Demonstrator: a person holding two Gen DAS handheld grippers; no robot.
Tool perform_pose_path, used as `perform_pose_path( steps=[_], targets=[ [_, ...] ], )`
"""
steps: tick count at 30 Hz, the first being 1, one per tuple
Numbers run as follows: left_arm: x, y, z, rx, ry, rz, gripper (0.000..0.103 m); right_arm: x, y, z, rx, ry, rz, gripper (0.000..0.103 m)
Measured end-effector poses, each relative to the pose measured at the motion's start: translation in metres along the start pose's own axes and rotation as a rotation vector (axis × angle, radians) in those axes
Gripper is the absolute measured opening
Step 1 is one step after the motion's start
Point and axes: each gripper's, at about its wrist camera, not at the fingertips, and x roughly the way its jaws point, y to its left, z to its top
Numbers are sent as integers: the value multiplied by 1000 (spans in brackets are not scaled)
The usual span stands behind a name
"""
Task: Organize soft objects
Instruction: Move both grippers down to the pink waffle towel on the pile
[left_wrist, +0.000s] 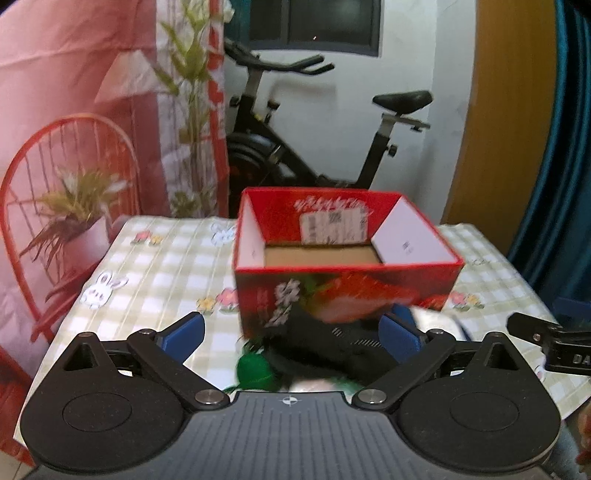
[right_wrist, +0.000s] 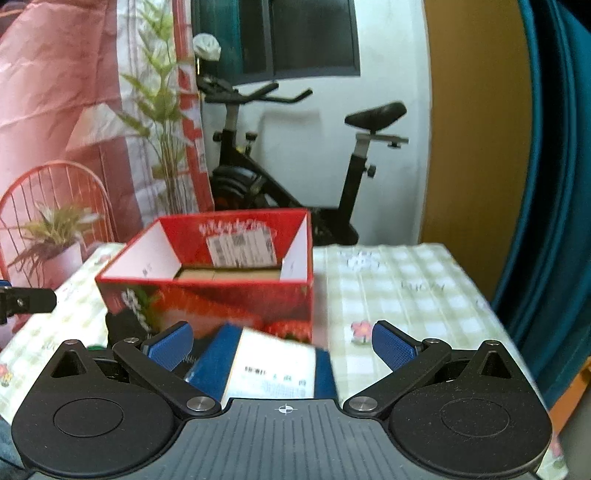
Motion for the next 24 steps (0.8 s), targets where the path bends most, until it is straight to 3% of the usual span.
perform_pose_path(
  steps=[2,6,13,17,24],
  targets=[
    [2,8,-8,-2,31,4,98,4,-2,-11,17,33,27,103],
    [3,29,-29,-36,101,-14,82,6,0,-30,-10,81,36,99],
    [10,57,-61,-131,209,-75,54,4,2,-53,-34,186,113,69],
    [24,65,-76,-200,269,-110,49,6,1,-62,-12,242,153,47],
    [45,63,-93,-216,342,-135,47,23,1,-73,4,323,157,45]
  ],
)
